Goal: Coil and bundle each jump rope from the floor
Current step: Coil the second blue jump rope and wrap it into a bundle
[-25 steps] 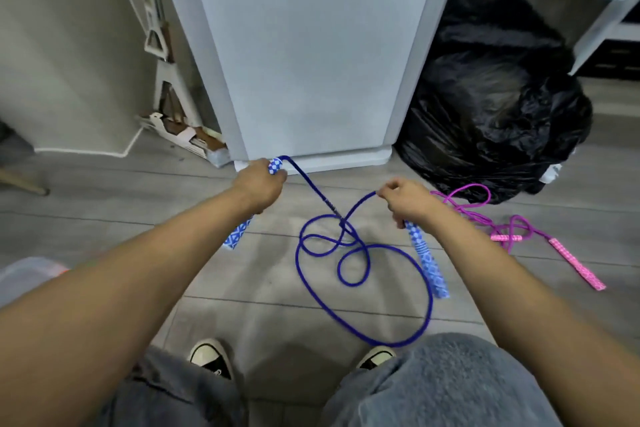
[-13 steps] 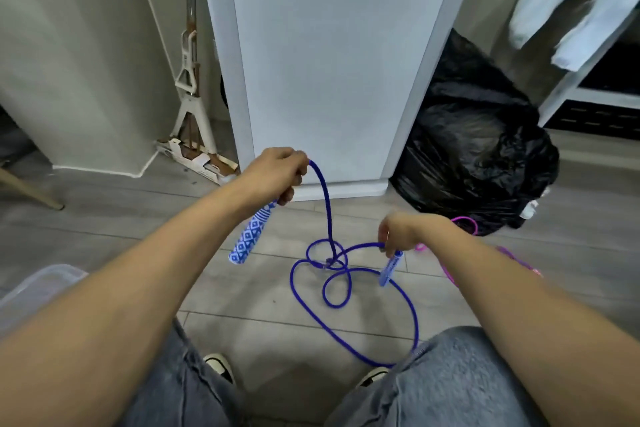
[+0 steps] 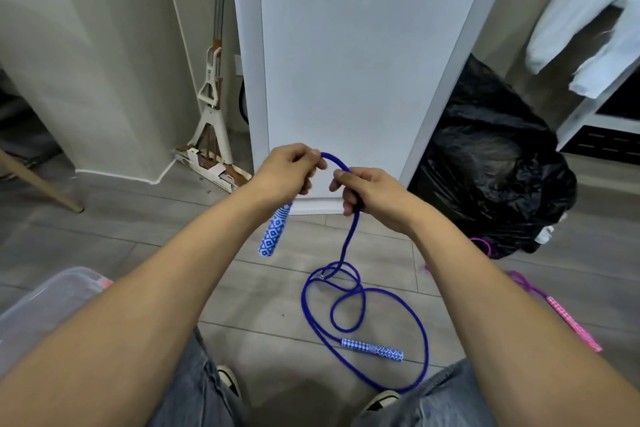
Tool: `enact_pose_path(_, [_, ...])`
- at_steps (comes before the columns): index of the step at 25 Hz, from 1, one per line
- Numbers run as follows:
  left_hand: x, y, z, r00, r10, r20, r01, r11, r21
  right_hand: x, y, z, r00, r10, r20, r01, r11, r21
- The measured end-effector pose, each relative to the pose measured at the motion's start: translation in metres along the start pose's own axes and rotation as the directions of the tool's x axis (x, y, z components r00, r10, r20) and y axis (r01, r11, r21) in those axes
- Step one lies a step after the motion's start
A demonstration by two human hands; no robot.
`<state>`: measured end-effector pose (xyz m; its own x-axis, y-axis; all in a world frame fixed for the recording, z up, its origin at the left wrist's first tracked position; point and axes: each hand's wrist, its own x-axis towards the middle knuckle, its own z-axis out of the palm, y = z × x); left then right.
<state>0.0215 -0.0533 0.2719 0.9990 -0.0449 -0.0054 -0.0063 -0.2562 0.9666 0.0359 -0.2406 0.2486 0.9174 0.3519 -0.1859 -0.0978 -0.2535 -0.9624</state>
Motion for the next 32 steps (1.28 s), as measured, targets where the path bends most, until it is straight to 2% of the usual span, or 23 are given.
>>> enact_pose_path(2, [0.013, -0.008, -0.019, 0.966, -0.014, -0.257, 0.003, 0.999, -0.042, -0.002, 0.009, -0.003, 0.999, 0.025, -0.048, -0.023, 0.999, 0.042])
enact_pose_path(4, [0.025, -0.017, -0.044, 0.850, -0.080, -0.521, 0.003, 0.989, -0.148, -0.006, 0.017, -0.013, 0.991, 0.045, -0.125, -0.039, 0.998, 0.054])
enact_pose_path(6, [0.031, -0.024, -0.062, 0.746, -0.146, -0.650, 0.038, 0.983, -0.178, -0.007, 0.014, -0.025, 0.953, 0.021, -0.301, -0.005, 0.999, 0.051])
enact_pose_path(7, [0.032, -0.026, -0.064, 0.754, -0.171, -0.634, 0.060, 0.979, -0.193, -0.007, 0.010, -0.031, 0.918, -0.002, -0.397, 0.031, 0.997, 0.067])
enact_pose_path(8, [0.031, -0.026, -0.062, 0.801, -0.198, -0.564, 0.081, 0.971, -0.226, -0.006, 0.002, -0.035, 0.876, -0.013, -0.483, 0.071, 0.992, 0.102])
enact_pose_path(10, [0.023, -0.019, -0.051, 0.914, -0.245, -0.323, 0.154, 0.947, -0.281, -0.005, -0.014, -0.038, 0.815, -0.001, -0.580, 0.129, 0.975, 0.180])
enact_pose_path(11, [0.018, -0.015, -0.046, 0.947, -0.254, -0.198, 0.197, 0.943, -0.268, -0.005, -0.021, -0.036, 0.808, 0.008, -0.589, 0.141, 0.968, 0.206])
enact_pose_path(13, [0.010, -0.008, -0.037, 0.966, -0.258, -0.022, 0.247, 0.945, -0.213, -0.006, -0.029, -0.025, 0.832, 0.023, -0.555, 0.120, 0.968, 0.221])
enact_pose_path(17, [0.001, -0.001, -0.025, 0.973, -0.197, 0.121, 0.211, 0.970, -0.117, -0.008, -0.032, -0.003, 0.875, -0.096, -0.475, 0.137, 0.989, 0.053])
enact_pose_path(21, [-0.003, -0.001, -0.019, 0.965, -0.213, 0.155, 0.234, 0.964, -0.128, -0.006, -0.030, 0.011, 0.876, -0.163, -0.453, 0.134, 0.986, -0.097])
enact_pose_path(25, [-0.001, 0.001, -0.015, 0.970, -0.218, 0.105, 0.233, 0.957, -0.174, -0.006, -0.035, 0.022, 0.883, -0.170, -0.438, 0.147, 0.985, -0.086])
enact_pose_path(28, [-0.001, 0.001, -0.013, 0.969, -0.236, 0.073, 0.246, 0.943, -0.223, -0.008, -0.034, 0.031, 0.864, -0.185, -0.468, 0.185, 0.982, -0.046])
enact_pose_path(32, [-0.005, -0.002, -0.005, 0.974, -0.204, 0.102, 0.223, 0.941, -0.255, -0.005, -0.029, 0.045, 0.795, -0.278, -0.539, 0.212, 0.960, -0.182])
